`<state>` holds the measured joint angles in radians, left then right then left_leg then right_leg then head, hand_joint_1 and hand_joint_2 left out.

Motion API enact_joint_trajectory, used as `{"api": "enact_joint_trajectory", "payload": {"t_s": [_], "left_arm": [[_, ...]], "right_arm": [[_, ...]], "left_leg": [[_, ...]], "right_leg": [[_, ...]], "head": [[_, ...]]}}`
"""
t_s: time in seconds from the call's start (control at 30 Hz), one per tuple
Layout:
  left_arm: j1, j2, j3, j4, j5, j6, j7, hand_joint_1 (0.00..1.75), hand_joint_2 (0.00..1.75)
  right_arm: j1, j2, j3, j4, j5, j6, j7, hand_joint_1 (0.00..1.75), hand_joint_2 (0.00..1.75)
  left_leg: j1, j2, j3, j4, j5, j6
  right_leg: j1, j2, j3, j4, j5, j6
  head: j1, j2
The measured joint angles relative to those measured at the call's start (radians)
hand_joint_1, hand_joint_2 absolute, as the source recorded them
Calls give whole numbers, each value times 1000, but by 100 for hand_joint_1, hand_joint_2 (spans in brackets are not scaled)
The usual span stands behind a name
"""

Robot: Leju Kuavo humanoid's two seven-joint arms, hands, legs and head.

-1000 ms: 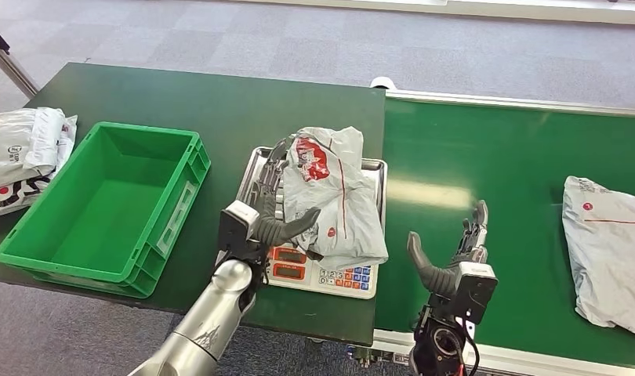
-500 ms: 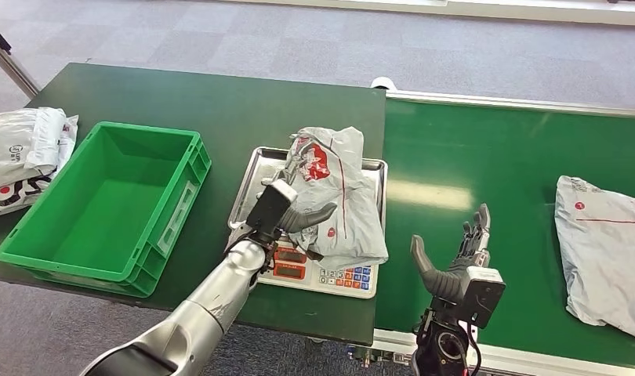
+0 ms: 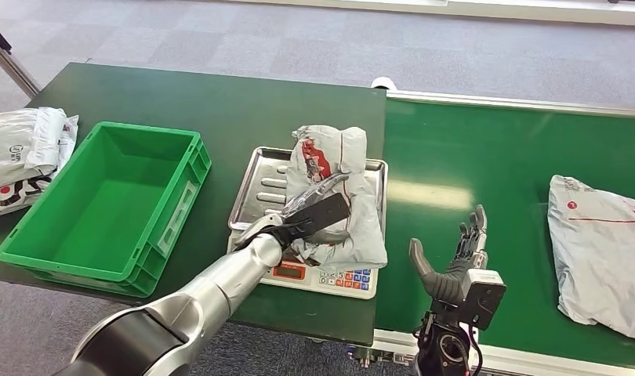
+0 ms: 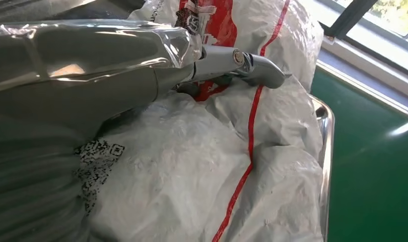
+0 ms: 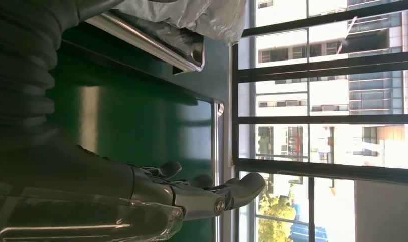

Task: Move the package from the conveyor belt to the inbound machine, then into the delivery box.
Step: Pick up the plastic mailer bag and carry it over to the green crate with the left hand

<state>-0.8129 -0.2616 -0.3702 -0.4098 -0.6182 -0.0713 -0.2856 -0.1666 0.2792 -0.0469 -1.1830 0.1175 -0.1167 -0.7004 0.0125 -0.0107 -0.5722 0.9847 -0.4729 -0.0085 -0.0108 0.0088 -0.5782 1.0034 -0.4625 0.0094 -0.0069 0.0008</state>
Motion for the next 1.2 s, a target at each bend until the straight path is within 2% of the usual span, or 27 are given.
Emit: {"api": "enact_joint_trajectory", "payload": {"t_s": [0.07,0.1,0.57,0.73,0.87,0.97,1.03,1.07,1.2], "left_arm": [[-8,0,-15,11,-25,-10,12,146,175],[-11,1,-23,15,-36,-12,15,173,175],[-2,9,-53,22,-62,54,-50,175,175],[22,14,-48,8,-57,118,-129,175,175],[74,17,-23,-47,-59,293,-270,175,175],[129,19,-8,-138,-149,520,-356,175,175],[166,23,-6,-218,-296,665,-344,175,175],[184,25,-6,-257,-372,703,-329,175,175],[257,27,7,-401,-598,723,-297,175,175]], "right_arm": [[0,0,-2,-1,1,1,0,0,175],[1,0,-3,-2,2,3,0,0,175],[10,7,-20,-15,23,35,0,0,175],[13,9,-25,-16,24,43,0,0,175],[24,11,-26,-26,19,44,0,0,175],[29,14,-29,-33,15,46,0,0,175],[30,15,-32,-37,11,46,0,0,175],[31,15,-33,-38,9,46,0,0,175],[34,15,-39,-46,2,46,0,0,175]], "left_leg": [[0,0,1,0,0,0],[0,0,1,0,0,0],[0,0,2,0,0,0],[0,0,2,0,0,0],[0,0,2,0,0,0],[0,0,1,0,0,0],[0,0,1,0,0,0],[0,0,0,0,0,0],[0,0,0,0,0,0]], "right_leg": [[0,0,1,0,0,0],[0,0,2,0,0,0],[0,-1,3,0,0,0],[0,-1,3,0,0,0],[0,-1,2,0,0,0],[0,0,1,0,0,0],[0,-1,1,0,0,0],[0,-1,1,0,0,0],[0,0,0,0,-1,0]], "head": [[0,0],[0,0],[0,0],[0,0],[0,0],[0,0],[0,0],[0,0],[0,0]]}}
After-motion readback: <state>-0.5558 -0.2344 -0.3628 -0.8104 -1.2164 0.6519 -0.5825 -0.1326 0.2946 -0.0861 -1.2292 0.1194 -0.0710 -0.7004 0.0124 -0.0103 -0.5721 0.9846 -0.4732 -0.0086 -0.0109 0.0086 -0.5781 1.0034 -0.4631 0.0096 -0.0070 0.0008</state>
